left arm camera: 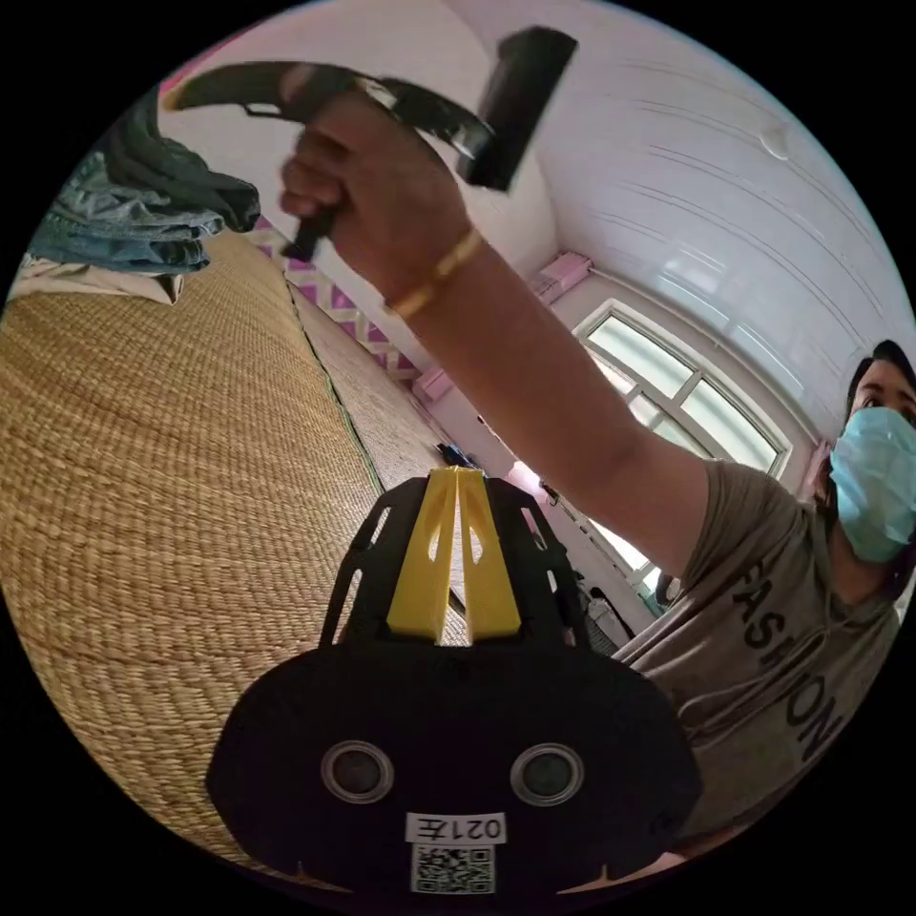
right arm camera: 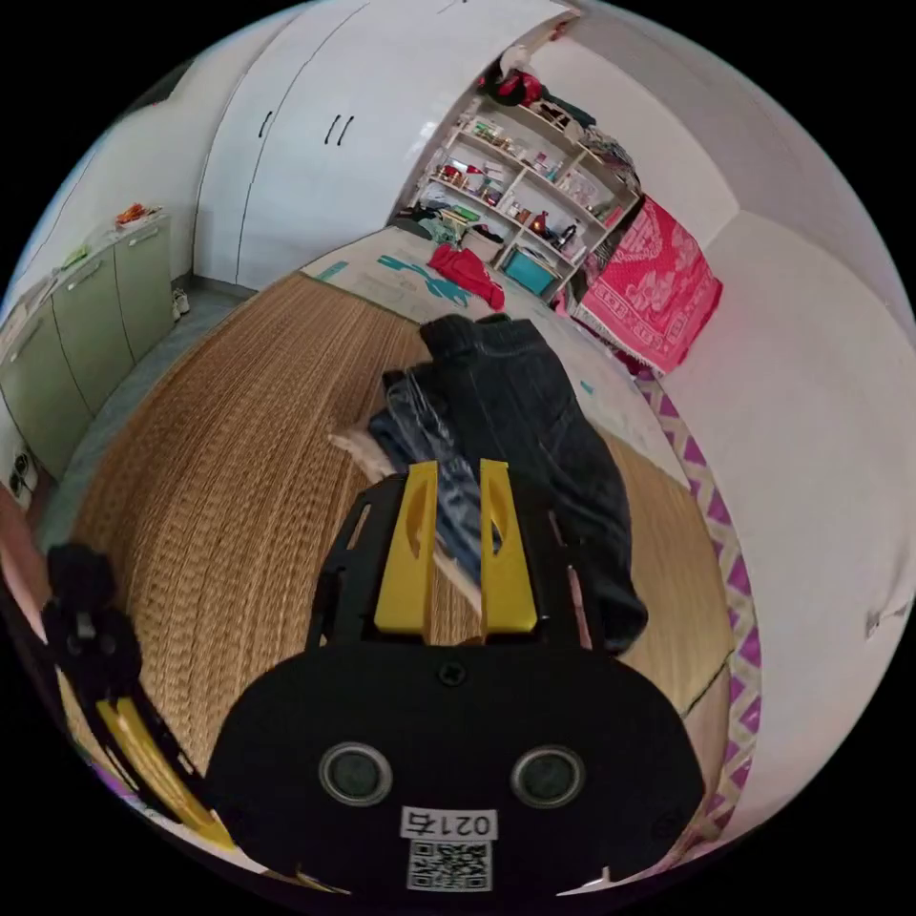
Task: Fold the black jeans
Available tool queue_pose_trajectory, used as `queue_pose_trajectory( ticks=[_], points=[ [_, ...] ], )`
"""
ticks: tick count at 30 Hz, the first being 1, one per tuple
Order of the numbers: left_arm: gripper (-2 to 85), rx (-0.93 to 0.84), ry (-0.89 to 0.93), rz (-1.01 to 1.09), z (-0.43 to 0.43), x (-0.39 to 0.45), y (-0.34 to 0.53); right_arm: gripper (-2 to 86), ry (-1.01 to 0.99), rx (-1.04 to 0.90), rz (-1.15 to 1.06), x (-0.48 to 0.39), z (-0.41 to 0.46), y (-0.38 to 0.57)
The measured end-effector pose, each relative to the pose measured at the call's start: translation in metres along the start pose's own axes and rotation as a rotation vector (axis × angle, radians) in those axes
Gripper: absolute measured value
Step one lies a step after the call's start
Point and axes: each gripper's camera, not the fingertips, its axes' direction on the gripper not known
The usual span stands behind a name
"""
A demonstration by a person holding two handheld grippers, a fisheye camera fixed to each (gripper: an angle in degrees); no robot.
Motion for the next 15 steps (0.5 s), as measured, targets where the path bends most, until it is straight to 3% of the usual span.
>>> queue_pose_trajectory(
  ticks=[8,15],
  points=[
    [-0.9,0.042,0.11,0.07,0.013,-0.019,0.068,11.3,0.056,-0.037,-0.157,0.006,0.0,-0.05],
    [-0.9,0.051,0.116,0.088,0.023,-0.032,0.108,2.5,-0.089,0.015,0.052,0.059,-0.054,-0.042]
  ],
)
